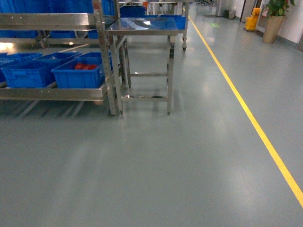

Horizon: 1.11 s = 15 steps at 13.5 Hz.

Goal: Pick blue part to blue bin on bottom shelf

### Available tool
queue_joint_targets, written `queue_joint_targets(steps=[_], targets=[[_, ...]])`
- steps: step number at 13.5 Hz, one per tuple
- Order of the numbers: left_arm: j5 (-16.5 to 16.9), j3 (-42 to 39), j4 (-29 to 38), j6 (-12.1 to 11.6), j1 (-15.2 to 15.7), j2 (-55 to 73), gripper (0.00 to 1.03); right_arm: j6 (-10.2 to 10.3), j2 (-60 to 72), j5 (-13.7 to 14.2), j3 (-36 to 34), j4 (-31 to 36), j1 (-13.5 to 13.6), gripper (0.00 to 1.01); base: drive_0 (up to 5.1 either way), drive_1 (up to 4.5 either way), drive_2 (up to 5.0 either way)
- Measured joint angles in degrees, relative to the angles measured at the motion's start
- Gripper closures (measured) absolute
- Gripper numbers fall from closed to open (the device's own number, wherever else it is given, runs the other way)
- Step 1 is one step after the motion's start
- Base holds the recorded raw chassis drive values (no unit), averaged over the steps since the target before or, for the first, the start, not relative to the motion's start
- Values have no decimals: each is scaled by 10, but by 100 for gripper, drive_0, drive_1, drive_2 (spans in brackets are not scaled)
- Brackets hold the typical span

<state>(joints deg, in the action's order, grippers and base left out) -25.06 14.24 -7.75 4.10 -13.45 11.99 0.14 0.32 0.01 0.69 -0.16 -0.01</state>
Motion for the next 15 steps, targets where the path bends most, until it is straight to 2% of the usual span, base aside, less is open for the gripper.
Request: queue_joint_targets(steps=[15], targets=[[0, 0, 0, 0, 0, 0, 60, 0, 0, 0, 0, -1, 0, 3, -4, 411, -419]])
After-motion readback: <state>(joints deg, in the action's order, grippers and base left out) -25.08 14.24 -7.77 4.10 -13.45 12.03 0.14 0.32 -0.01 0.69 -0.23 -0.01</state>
